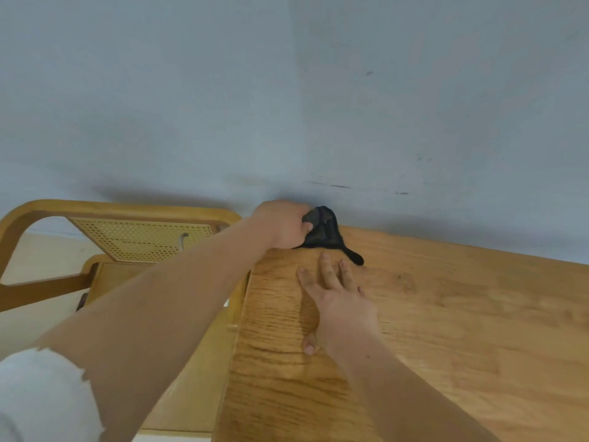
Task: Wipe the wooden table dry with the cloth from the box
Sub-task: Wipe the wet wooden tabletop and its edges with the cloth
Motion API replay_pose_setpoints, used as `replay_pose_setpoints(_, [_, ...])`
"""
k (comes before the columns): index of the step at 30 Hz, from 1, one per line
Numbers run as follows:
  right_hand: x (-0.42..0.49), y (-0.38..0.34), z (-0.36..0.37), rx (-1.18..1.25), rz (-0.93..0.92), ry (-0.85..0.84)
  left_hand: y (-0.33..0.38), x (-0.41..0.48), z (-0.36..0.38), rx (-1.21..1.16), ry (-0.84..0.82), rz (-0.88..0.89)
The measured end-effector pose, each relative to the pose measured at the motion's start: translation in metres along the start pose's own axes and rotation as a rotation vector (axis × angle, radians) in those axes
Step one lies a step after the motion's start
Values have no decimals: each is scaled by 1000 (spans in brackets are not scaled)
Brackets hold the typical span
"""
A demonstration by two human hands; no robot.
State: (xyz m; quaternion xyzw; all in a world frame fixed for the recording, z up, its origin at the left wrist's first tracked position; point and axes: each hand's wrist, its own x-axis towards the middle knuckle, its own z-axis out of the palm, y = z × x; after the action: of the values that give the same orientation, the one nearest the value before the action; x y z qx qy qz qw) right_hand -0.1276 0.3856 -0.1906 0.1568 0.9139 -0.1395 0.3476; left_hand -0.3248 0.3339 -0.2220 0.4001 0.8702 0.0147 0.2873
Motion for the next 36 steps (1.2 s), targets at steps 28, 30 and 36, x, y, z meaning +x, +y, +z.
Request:
replay_pose_setpoints(28, [-2, 180, -34, 145, 293, 83, 201, 62, 30, 2, 51, 15])
replay_pose_setpoints(30, [1, 181, -34, 136, 291, 69, 196, 64, 28, -18, 35, 41])
replay_pose_setpoints(36, [-1, 181, -28, 156, 295, 82, 143, 38, 15, -47, -25, 6])
